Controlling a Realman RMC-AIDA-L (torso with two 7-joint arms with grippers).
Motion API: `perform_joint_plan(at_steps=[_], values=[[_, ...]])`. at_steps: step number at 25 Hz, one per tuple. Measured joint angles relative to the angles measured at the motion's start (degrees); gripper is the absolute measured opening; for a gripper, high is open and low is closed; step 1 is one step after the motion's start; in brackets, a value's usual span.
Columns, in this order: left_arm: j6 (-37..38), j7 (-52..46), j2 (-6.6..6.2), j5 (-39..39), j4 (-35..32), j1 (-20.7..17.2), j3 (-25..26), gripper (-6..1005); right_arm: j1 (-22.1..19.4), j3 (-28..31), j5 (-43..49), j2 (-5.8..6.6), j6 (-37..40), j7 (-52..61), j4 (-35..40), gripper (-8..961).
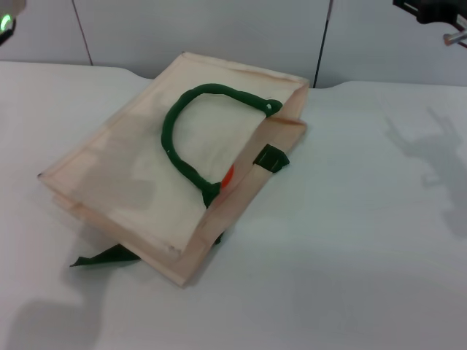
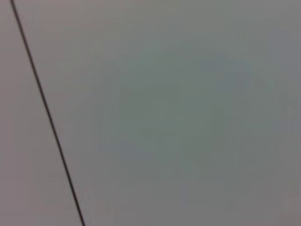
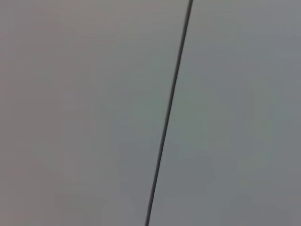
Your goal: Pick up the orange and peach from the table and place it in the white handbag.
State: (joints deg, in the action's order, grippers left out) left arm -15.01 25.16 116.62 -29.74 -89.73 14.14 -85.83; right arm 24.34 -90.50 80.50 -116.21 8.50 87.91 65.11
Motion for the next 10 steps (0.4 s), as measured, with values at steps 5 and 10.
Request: perform_joint_plan(at_steps=[5, 10], values=[[3.62, -0.51, 0.04, -1.65, 5.21, 0.73, -1.75, 381, 0.0, 0.18, -0.95, 0.05, -2.38, 0.02, -1.27, 861], [6.71, -0.55, -0.01, -5.56, 9.05, 1.33, -2.84, 381, 0.58, 1.42, -1.47, 0.04, -2.66, 0.05, -3.51, 861]])
